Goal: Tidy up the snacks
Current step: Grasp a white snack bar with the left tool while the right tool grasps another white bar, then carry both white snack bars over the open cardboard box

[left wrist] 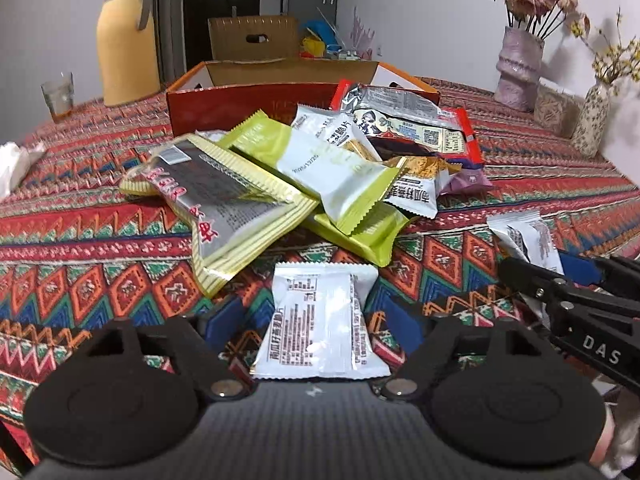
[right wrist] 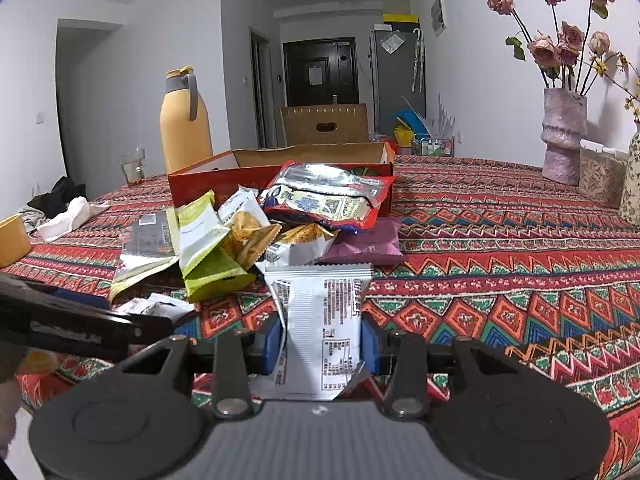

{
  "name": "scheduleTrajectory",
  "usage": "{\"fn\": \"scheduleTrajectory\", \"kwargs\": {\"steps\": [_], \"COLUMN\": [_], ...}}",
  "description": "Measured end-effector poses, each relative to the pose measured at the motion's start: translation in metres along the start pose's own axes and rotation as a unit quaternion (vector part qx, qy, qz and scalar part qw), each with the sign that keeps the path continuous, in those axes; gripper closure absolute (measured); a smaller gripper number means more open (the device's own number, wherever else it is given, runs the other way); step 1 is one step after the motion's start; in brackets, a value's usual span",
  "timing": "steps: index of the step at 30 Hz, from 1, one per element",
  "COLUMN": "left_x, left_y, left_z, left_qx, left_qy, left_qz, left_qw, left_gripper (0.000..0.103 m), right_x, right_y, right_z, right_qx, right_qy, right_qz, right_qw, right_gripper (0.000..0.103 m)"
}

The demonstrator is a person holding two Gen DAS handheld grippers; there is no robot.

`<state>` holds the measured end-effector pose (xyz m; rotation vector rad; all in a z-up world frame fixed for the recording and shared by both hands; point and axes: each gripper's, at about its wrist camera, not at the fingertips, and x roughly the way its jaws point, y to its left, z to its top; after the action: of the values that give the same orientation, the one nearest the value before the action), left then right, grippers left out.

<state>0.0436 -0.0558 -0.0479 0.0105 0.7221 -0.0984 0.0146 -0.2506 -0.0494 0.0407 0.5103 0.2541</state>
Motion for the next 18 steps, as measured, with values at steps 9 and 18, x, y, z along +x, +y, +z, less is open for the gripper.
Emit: {"fn": "scheduleTrajectory", "kwargs": {"steps": [9, 18], "left_x": [-0.006, -0.025], "left_y": [-0.006, -0.003], "left_z": [-0.002, -0.002], "left_qx": [0.014, 0.012], "left_qy": [-0.010, -0.034], "left_qz": [0.003, -0.002], "left_qw": [0.9998, 0.9993], "left_gripper": [0.058, 0.060], "right_x": [-0.003, -0.009], "right_y": [0.004, 0.008], "right_z": [-0.004, -0.004], "right_qx": [-0.003, -0.006], "right_qy": [0.000, -0.005], "right_qz": [0.009, 0.010], "right_qw": [1.000, 1.000], "right_gripper": [0.064, 0.064]}}
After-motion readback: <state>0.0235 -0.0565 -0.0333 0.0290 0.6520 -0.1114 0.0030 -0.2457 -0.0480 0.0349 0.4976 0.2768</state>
